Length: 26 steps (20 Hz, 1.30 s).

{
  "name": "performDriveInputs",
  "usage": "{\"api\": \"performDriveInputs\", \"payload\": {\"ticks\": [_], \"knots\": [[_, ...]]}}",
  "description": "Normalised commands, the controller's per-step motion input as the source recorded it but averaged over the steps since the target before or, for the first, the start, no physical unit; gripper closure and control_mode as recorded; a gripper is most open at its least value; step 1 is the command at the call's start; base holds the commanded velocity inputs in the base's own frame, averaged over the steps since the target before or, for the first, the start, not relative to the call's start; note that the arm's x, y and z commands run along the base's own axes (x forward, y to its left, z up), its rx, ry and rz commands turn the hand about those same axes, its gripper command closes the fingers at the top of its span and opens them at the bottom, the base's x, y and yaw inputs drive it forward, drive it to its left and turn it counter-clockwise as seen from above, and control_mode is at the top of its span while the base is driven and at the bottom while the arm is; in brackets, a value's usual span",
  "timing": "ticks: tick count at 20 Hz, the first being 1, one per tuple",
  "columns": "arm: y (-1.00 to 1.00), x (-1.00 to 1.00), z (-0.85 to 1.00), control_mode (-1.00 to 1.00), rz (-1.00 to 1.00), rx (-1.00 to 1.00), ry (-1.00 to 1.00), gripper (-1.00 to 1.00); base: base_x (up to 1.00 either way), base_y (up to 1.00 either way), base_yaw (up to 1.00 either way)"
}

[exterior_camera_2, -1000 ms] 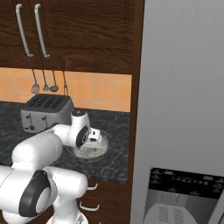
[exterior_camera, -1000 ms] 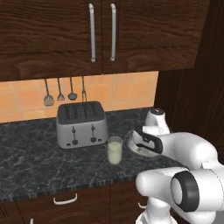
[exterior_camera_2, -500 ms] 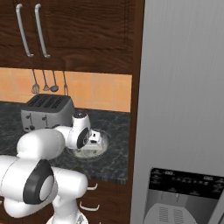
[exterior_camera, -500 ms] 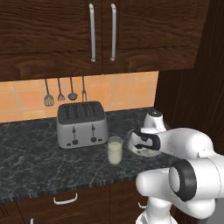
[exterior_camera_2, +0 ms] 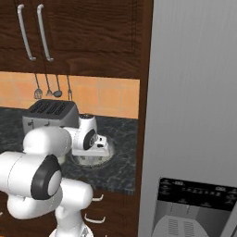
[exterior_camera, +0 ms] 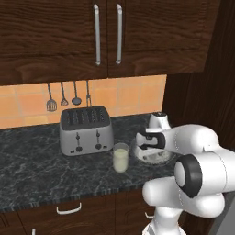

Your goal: Grab a lemon wedge from the fridge and one ice cube from the ice bowl, and put them in the glass of lemonade.

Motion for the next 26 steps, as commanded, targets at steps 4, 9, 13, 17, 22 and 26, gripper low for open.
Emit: {"api": "performDriveInputs", "payload": {"ticks": [4, 9, 13, 17, 22, 26], "knots": [[0.00, 0.00, 0.00, -1.00, 0.00, 0.00, 0.00, -1.00, 0.00, 0.00, 0.00], [-0.02, -0.11, 0.00, -1.00, 0.00, 0.00, 0.00, -1.00, 0.00, 0.00, 0.00], [-0.03, -0.41, 0.00, -1.00, 0.00, 0.00, -0.03, -1.00, 0.00, 0.00, 0.00], [0.00, -0.12, 0.00, -1.00, 0.00, 0.00, -0.03, -1.00, 0.00, 0.00, 0.00], [0.00, 0.16, -0.06, -1.00, 0.00, 0.00, 0.00, -1.00, 0.00, 0.00, 0.00], [0.00, 0.03, -0.43, -1.00, 0.00, 0.00, 0.00, -1.00, 0.00, 0.00, 0.00]]}}
